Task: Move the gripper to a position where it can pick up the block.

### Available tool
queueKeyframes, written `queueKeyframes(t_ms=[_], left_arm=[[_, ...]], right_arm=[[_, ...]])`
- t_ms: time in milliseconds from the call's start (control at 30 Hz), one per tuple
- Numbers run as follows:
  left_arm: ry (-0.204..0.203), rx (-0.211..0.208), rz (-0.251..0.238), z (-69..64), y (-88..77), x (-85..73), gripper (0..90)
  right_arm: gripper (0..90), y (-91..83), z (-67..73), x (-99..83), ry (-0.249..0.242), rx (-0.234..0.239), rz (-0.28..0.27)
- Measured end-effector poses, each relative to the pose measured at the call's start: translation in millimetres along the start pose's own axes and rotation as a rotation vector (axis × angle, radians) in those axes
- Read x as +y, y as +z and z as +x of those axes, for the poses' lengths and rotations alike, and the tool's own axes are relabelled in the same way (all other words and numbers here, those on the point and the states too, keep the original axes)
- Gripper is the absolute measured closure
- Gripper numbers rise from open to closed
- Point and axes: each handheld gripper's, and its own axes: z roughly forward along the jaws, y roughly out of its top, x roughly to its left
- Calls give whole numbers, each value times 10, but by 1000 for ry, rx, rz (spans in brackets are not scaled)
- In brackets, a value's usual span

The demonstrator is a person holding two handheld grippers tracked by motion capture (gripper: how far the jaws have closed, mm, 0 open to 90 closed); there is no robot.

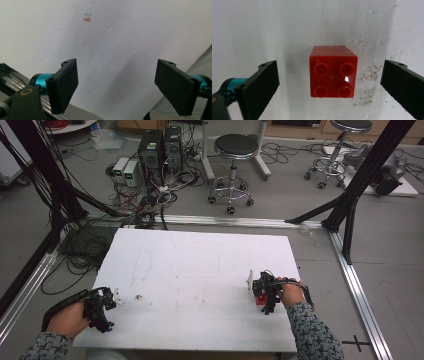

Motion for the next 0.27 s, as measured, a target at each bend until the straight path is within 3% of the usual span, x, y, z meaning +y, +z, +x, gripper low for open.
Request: queueKeyframes(t_ms=[267], left_arm=[[-6,3,0,11,-3,-14,193]], right_arm=[[10,-24,12,-11,8,-6,-10]])
